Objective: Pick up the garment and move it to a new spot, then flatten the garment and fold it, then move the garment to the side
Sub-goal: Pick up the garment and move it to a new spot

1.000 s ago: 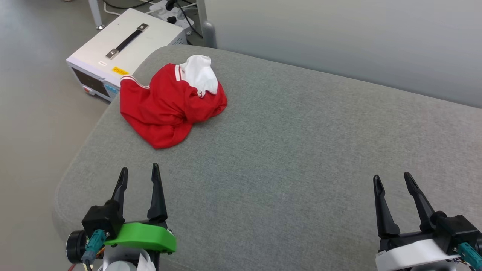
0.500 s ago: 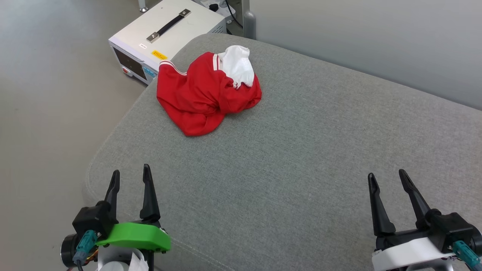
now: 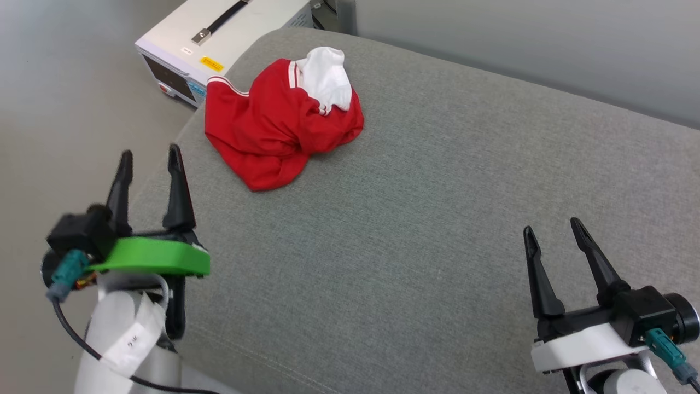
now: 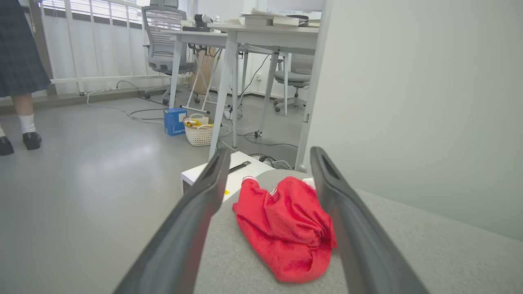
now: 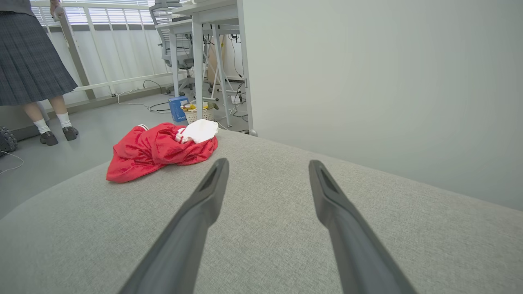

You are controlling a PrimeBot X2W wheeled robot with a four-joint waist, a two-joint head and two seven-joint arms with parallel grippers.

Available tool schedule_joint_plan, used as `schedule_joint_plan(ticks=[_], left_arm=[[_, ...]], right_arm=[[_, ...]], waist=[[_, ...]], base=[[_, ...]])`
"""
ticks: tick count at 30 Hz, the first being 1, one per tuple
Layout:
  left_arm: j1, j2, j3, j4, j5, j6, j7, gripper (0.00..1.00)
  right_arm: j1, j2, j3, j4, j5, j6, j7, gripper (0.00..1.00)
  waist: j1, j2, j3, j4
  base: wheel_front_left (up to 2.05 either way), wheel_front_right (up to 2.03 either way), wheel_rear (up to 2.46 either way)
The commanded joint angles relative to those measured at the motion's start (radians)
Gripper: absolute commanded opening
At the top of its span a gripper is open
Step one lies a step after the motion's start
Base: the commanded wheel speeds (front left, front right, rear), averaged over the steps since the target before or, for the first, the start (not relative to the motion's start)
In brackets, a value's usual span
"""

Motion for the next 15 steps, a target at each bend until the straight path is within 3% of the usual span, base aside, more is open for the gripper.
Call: schedule_joint_plan(ticks=[1, 7, 15], left_arm=[[-0.071, 0.023, 0.016, 0.014, 0.007, -0.011, -0.006, 1.0], [-0.29, 0.126, 0.015, 0.114, -0.059, -0.024, -0.006, 1.0], [-0.541, 0.375, -0.192, 0.291, -0.257, -0.024, 0.009, 1.0]], right_arm=[[-0.032, -0.002, 0.007, -0.01, -0.017, -0.001, -0.009, 1.0], [-0.098, -0.002, 0.022, -0.036, -0.04, -0.001, -0.009, 1.0], [-0.149, -0.002, 0.032, -0.051, -0.038, -0.001, -0.009, 1.0]], waist=[[-0.0001, 0.0, 0.062, -0.061], [-0.0001, 0.0, 0.143, -0.14], [-0.0001, 0.0, 0.212, -0.221]], base=[[0.0, 0.0, 0.0], [0.0, 0.0, 0.0], [0.0, 0.0, 0.0]])
